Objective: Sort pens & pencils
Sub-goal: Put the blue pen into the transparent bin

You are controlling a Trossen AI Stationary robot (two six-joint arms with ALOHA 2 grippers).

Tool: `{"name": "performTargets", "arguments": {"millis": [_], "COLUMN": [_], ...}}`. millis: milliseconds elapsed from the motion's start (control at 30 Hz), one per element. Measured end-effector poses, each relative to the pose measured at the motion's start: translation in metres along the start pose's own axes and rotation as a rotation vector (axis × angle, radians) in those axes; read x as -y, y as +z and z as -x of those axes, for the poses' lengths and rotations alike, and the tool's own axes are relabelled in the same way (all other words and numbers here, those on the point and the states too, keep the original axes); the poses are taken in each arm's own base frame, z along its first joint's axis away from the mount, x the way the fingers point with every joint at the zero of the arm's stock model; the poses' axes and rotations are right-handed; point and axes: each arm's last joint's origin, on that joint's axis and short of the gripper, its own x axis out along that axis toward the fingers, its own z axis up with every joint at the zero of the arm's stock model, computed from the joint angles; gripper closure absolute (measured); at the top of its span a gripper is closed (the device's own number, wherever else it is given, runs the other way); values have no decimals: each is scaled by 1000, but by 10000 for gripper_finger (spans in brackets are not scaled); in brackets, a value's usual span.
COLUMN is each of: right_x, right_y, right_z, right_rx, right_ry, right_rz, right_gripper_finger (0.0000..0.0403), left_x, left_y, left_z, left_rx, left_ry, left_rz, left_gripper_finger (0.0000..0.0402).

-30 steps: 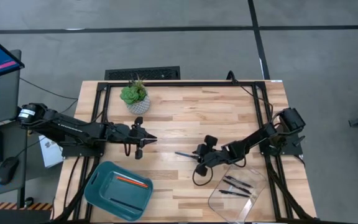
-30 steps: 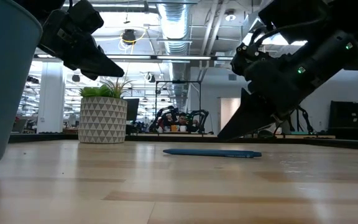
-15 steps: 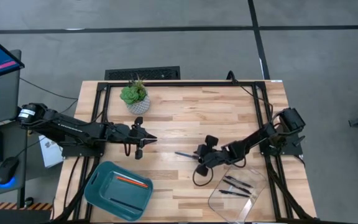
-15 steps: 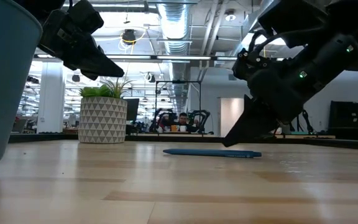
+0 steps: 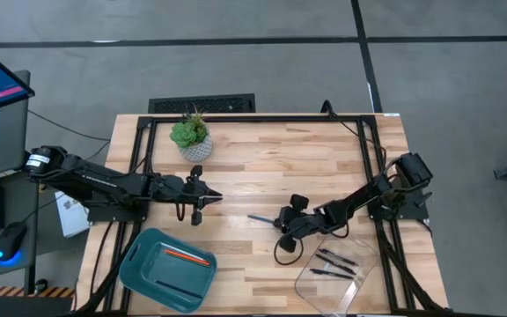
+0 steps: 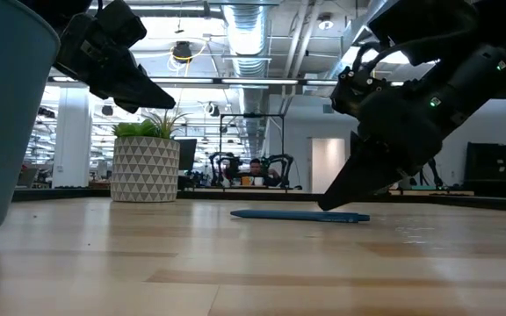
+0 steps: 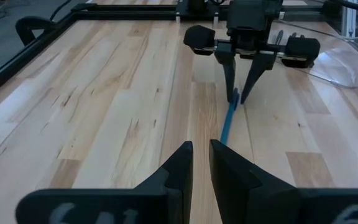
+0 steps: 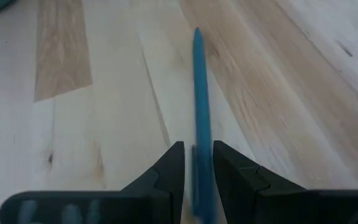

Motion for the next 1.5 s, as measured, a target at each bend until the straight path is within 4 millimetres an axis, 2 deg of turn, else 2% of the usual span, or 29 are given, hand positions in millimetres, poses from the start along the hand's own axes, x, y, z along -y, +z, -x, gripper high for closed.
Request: {"name": "performTargets", "arguments": {"millis": [433, 667, 800, 967, 1133, 1500], "right_x": [16, 11, 11, 9, 0, 4], "right_y": [9, 23, 24, 11, 11, 18], "right_z": [-8, -9, -9, -31, -57, -69], "right_rx": [-32, -7, -8, -16, 26, 40], "right_ry": [39, 79, 78, 63, 54, 11], "right_rz": [-49, -10, -4, 1, -8, -4], "right_gripper_finger": [295, 295, 295, 295, 295, 295], "left_x": [0, 0, 0, 0, 0, 0], "left_y": [0, 0, 0, -1, -2, -3], "left_z": [0, 0, 0, 0, 0, 0], "left_rx": [0, 0, -1, -5, -19, -33], "left_ry": [0, 0, 0, 0, 1, 2], "left_rz": [0, 0, 0, -1, -3, -6], "left_gripper_finger": [356, 356, 356, 356, 356, 356]}}
